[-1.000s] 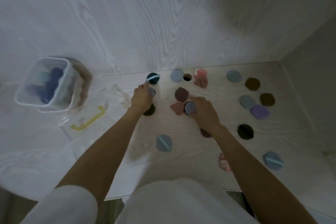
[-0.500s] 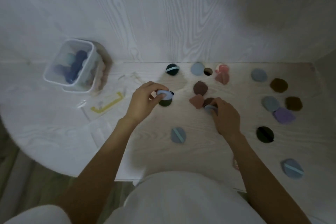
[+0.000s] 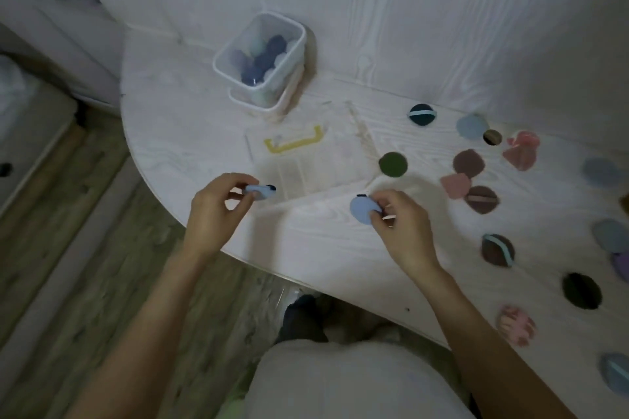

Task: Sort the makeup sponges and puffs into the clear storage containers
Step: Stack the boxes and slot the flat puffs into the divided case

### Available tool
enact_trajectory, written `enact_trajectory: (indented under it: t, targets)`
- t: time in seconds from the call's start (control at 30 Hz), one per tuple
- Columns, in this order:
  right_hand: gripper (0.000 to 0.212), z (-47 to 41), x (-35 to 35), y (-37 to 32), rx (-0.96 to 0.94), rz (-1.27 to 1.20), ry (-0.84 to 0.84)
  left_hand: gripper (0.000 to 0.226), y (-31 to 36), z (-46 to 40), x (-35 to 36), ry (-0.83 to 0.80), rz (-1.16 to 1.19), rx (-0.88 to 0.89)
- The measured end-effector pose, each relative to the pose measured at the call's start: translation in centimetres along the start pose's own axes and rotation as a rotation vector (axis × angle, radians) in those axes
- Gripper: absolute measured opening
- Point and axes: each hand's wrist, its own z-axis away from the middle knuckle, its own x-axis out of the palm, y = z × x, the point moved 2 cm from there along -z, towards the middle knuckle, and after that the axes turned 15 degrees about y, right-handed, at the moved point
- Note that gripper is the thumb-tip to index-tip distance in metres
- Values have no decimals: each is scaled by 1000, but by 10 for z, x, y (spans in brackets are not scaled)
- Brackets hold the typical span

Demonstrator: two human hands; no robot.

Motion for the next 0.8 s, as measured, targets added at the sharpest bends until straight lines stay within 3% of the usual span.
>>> enact_trajectory:
  t: [0.13, 0.27, 0.37, 0.73, 0.8]
  targets:
    - [16, -4, 36, -28, 70, -31, 53, 18, -30, -29, -7, -122, -44, 193]
    - [16, -8, 57, -44, 177, -124, 106, 20, -39, -56, 7, -387, -42, 466]
    - [16, -9, 68, -52, 239, -189, 152, 17, -46, -77, 7, -505, -45, 560]
    - [17, -2, 103, -67, 337, -258, 106, 13, -85, -64, 11, -561, -89, 673]
    - [17, -2, 107, -71, 340, -246, 94, 21, -91, -58, 13, -566, -92, 662]
